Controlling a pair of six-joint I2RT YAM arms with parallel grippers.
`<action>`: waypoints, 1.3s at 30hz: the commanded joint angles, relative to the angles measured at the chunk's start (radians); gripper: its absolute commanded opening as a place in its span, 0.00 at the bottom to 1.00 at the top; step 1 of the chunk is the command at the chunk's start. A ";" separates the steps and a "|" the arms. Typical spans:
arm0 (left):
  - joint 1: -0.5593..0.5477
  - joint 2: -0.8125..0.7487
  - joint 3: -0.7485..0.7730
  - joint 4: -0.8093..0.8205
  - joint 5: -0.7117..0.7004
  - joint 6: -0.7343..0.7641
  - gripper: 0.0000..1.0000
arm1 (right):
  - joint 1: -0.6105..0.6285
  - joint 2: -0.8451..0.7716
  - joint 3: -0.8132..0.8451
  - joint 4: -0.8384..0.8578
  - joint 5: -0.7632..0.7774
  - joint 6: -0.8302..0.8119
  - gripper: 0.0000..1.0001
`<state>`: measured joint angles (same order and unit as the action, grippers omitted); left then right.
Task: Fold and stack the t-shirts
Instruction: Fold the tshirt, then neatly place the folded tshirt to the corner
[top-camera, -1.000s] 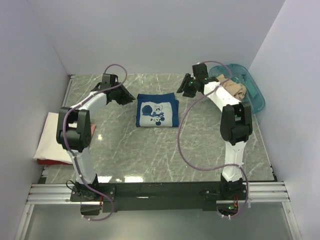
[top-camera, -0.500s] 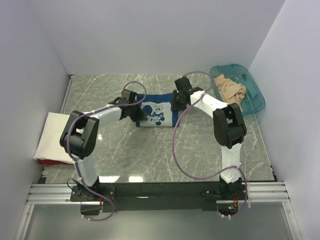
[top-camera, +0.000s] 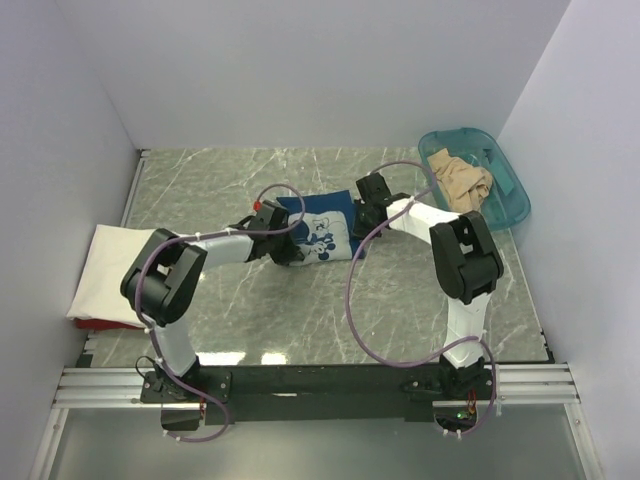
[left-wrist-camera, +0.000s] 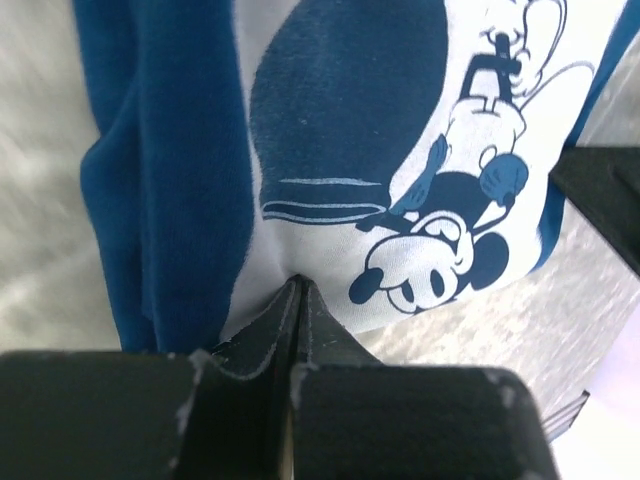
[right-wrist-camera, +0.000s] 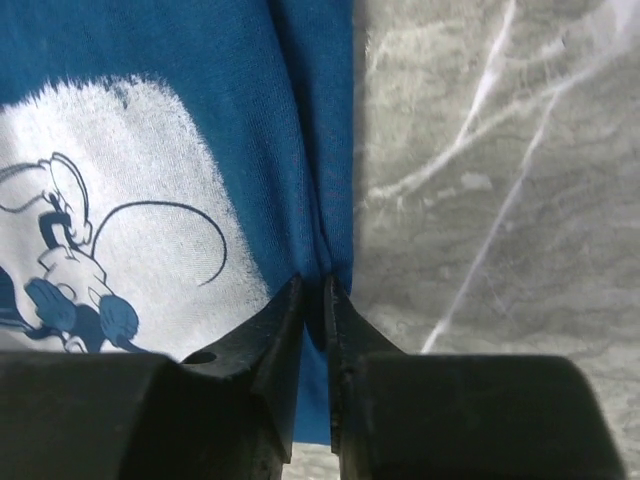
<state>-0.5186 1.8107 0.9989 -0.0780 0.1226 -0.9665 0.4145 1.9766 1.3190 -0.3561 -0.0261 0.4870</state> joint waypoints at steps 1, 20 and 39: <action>-0.046 -0.050 -0.049 0.007 -0.008 -0.047 0.04 | 0.007 -0.038 -0.052 -0.046 0.025 -0.033 0.18; 0.196 -0.252 -0.077 -0.042 0.093 0.061 0.52 | 0.009 -0.067 -0.073 -0.030 -0.020 -0.064 0.12; 0.187 0.084 0.081 -0.075 0.094 0.112 0.56 | 0.009 -0.088 -0.098 -0.007 -0.054 -0.068 0.11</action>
<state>-0.3004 1.8545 1.0592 -0.1204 0.3069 -0.8761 0.4164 1.9171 1.2411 -0.3431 -0.0597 0.4286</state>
